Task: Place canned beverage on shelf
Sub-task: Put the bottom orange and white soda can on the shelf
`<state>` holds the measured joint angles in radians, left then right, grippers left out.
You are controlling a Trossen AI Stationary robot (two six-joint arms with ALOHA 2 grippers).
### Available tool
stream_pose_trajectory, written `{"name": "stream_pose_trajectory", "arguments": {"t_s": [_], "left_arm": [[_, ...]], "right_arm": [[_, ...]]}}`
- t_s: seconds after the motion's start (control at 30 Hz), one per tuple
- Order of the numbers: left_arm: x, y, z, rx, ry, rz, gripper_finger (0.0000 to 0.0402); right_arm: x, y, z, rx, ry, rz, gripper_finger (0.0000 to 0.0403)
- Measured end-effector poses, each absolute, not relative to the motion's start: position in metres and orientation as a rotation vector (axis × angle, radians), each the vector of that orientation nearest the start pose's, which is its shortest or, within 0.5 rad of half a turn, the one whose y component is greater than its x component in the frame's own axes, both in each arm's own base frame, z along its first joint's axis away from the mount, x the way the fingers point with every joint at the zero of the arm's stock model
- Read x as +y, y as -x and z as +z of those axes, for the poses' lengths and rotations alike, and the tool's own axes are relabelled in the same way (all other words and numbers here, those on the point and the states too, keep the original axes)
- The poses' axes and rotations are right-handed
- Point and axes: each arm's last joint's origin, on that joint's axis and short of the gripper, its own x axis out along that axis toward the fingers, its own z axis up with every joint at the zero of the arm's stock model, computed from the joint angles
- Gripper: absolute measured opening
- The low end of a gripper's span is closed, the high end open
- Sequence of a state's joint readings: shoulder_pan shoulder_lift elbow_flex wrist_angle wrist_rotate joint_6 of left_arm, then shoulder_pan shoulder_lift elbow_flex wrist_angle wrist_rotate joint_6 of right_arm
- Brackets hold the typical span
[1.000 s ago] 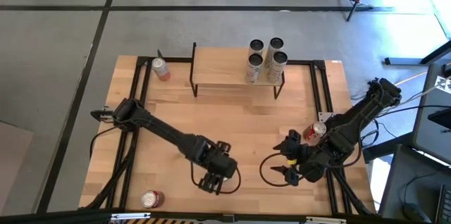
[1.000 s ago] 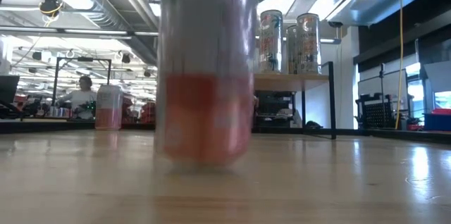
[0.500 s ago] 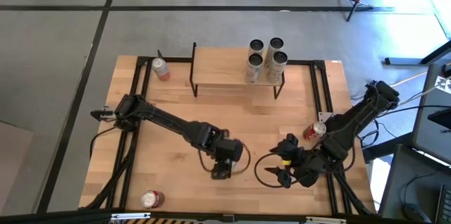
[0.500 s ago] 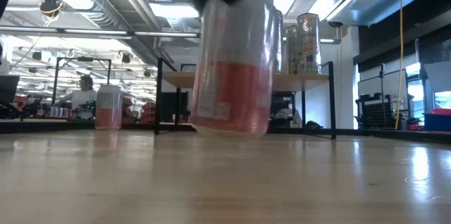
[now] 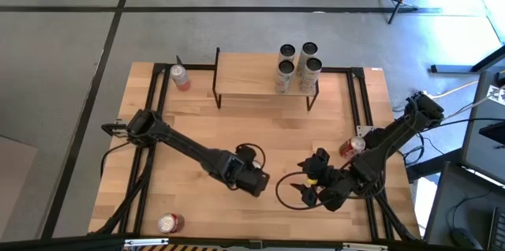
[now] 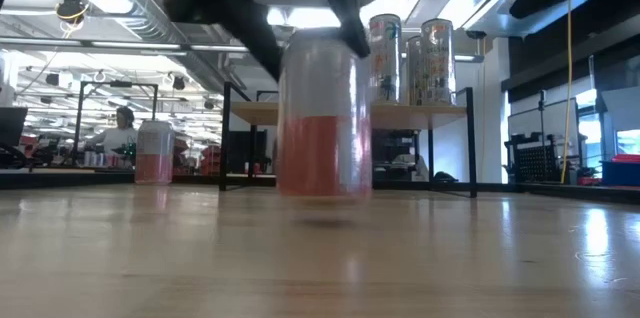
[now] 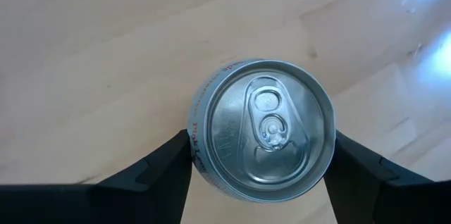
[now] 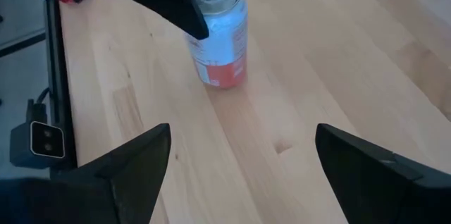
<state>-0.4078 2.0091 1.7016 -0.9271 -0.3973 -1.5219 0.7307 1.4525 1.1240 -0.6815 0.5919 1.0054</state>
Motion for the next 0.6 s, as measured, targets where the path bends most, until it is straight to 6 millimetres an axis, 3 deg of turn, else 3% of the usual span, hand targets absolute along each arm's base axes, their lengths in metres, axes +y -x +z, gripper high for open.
{"name": "stream_pose_trajectory", "arguments": {"t_s": [0.43, 0.6], "left_arm": [[-0.167, -0.376, 0.227, 0.809, 0.925, 0.850, 0.0244], [-0.168, -0.376, 0.227, 0.848, 0.921, 0.823, 0.0279]], "right_arm": [[0.182, -0.225, 0.265, 0.789, -0.274, -0.211, 0.0339], [0.183, -0.225, 0.265, 0.802, -0.284, -0.200, 0.0339]]}}
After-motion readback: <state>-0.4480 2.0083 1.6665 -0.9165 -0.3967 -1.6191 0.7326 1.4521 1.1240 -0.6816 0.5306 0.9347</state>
